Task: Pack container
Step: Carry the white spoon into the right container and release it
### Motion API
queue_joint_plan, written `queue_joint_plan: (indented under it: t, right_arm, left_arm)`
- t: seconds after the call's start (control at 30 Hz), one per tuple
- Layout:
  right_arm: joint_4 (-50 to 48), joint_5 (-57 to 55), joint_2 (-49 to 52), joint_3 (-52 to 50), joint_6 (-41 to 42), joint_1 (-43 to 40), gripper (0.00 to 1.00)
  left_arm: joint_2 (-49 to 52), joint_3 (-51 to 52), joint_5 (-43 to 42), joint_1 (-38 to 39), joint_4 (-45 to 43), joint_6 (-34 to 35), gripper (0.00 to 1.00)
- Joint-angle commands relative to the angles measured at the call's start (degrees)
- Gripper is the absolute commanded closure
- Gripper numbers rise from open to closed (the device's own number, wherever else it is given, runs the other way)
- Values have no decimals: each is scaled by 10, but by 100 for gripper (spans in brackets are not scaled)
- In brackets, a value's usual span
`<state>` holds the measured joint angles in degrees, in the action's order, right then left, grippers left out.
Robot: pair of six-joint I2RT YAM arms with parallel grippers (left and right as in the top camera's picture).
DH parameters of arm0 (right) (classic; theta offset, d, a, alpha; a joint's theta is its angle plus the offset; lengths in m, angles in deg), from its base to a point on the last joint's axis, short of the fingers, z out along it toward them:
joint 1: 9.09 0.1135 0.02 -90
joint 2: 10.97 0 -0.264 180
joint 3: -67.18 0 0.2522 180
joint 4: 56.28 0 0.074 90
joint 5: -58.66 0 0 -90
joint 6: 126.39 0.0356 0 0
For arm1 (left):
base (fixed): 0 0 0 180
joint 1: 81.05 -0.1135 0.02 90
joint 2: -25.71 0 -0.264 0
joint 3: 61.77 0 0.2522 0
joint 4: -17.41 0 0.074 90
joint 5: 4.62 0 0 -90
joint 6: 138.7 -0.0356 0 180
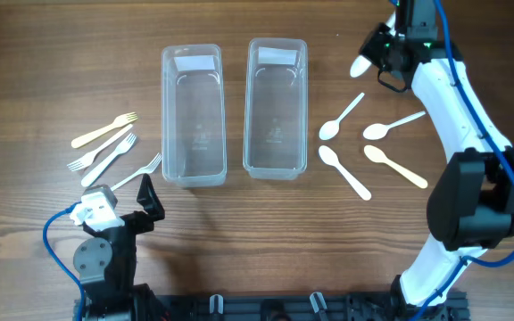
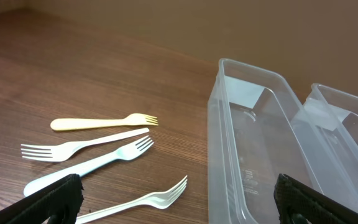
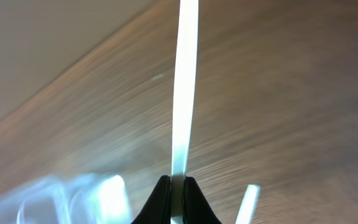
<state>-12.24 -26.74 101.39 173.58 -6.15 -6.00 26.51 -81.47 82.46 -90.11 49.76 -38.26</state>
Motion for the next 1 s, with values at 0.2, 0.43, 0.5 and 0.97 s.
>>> queue_joint_plan:
  t: [0.2,0.43,0.5,0.97]
  right_arm:
    - [29,156,-17,18,-168,88,96]
    - [50,153,-17,17,-166,155,96]
    - [64,132,-17,16,-165,176,96]
    - [76,62,-17,5,-105,214,65]
  left_arm:
    - [-4,3,-7,2,-2,3,0]
    - [-4,3,-7,2,-2,3,0]
    - [-4,3,-7,2,-2,3,0]
    - [-4,3,-7,2,-2,3,0]
